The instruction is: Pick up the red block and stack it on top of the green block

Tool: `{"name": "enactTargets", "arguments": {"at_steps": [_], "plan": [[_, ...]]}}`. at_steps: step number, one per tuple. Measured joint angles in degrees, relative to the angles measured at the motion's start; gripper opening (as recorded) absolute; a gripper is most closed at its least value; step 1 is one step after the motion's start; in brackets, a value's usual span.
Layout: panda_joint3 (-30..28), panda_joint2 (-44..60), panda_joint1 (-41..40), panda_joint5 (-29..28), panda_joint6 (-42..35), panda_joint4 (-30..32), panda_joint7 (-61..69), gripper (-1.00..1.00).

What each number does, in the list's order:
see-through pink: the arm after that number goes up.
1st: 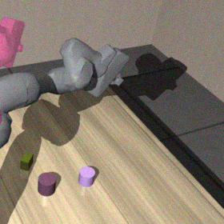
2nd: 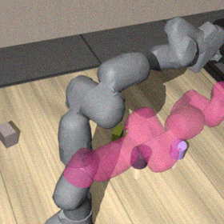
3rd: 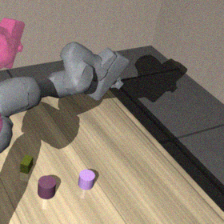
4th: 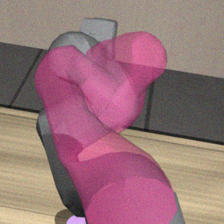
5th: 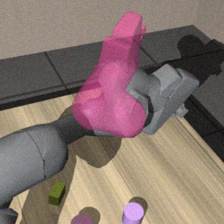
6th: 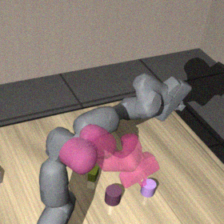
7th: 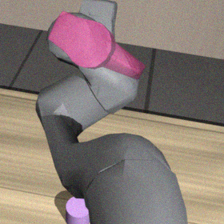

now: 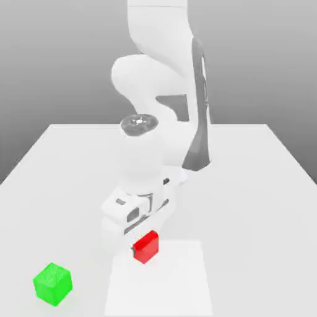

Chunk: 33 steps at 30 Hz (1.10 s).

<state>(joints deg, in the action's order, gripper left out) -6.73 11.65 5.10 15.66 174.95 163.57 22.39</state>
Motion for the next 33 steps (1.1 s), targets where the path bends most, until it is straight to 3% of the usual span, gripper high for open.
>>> {"name": "enactTargets", "arguments": {"at_steps": [4,13,18,20,24,30,33], "plan": [[-0.9,-0.8,0.6,-1.1,-0.7,0.1,-0.7,-1.0],[-6.9,-11.1,2.8,-14.6,-9.1,1.4,-10.3,-1.0],[-7.1,-15.8,1.5,-19.0,-13.3,2.1,-14.3,-1.0],[-8.1,-14.8,-0.9,-19.9,-15.5,-0.9,-19.9,-1.0],[-9.7,-11.2,-5.7,-18.8,-19.9,-8.9,-31.7,-1.0],[-12.4,-4.7,-10.2,-11.9,-26.1,-21.2,-46.5,-1.0],[-11.1,0.6,-11.6,-7.7,-23.1,-23.2,-46.2,-1.0]]}}
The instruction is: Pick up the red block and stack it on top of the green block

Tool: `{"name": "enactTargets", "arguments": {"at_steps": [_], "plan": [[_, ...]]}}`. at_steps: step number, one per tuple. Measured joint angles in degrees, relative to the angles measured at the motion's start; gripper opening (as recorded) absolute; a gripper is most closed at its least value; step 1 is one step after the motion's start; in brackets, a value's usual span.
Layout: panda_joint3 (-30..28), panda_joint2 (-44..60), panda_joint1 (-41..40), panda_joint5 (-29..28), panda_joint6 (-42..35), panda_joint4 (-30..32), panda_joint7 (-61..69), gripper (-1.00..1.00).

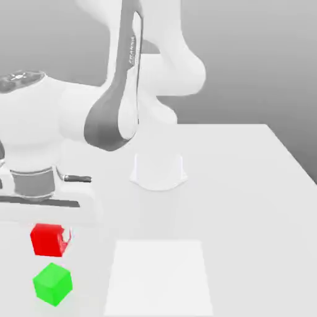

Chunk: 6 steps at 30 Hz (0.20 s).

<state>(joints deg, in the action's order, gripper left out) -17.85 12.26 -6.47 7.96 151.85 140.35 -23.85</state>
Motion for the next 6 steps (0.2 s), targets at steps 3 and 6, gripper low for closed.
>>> {"name": "enactTargets", "arguments": {"at_steps": [3,6], "plan": [[2.3,5.2,-1.8,3.6,4.4,-0.5,2.2,1.0],[2.3,5.2,-1.8,3.6,4.4,-0.5,2.2,1.0]]}}
